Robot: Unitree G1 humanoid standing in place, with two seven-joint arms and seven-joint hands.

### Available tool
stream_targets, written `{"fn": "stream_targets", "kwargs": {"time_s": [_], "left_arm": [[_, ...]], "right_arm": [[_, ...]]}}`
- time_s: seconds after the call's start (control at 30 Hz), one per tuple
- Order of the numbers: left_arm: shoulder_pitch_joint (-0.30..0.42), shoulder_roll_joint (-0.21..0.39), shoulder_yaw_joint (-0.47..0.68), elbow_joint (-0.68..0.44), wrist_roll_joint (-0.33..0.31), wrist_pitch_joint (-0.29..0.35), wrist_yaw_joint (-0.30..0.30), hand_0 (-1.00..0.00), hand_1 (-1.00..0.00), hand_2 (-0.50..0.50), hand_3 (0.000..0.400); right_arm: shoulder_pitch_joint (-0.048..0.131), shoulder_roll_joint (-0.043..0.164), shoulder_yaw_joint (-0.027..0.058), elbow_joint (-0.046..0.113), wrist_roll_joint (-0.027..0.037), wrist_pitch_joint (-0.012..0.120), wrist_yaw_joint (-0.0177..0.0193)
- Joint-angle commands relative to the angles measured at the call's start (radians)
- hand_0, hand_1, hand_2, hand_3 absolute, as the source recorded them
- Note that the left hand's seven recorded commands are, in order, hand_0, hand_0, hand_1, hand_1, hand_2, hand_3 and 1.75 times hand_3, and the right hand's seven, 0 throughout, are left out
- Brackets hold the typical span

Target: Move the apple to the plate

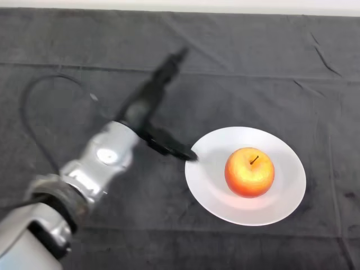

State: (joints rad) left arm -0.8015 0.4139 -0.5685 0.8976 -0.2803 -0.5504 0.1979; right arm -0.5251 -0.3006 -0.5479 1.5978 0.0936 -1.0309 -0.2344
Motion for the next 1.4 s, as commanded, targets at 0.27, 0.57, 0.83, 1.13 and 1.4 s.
{"fn": "stream_targets", "kwargs": {"time_s": [0.27,0.57,0.83,1.13,1.4], "left_arm": [[0.209,0.094,0.203,-0.05,-0.127,-0.084,0.043,0.0,0.0,0.0,0.0],[0.331,0.116,0.37,-0.058,-0.19,-0.122,0.09,0.0,0.0,0.0,0.0],[0.408,0.089,0.47,0.015,-0.182,-0.193,0.13,0.0,0.0,0.0,0.0],[0.433,0.047,0.554,0.148,-0.183,-0.232,0.14,0.0,0.0,0.0,0.0],[0.423,0.026,0.618,0.23,-0.193,-0.22,0.139,0.0,0.0,0.0,0.0]], "right_arm": [[0.112,0.081,-0.0112,0.098,0.0004,0.098,-0.0026],[0.113,0.081,-0.0106,0.096,0.0009,0.099,-0.0025],[0.113,0.081,-0.0099,0.096,0.0014,0.099,-0.0025],[0.113,0.081,-0.0096,0.097,0.0017,0.099,-0.0025],[0.112,0.081,-0.0097,0.098,0.0017,0.098,-0.0026]]}}
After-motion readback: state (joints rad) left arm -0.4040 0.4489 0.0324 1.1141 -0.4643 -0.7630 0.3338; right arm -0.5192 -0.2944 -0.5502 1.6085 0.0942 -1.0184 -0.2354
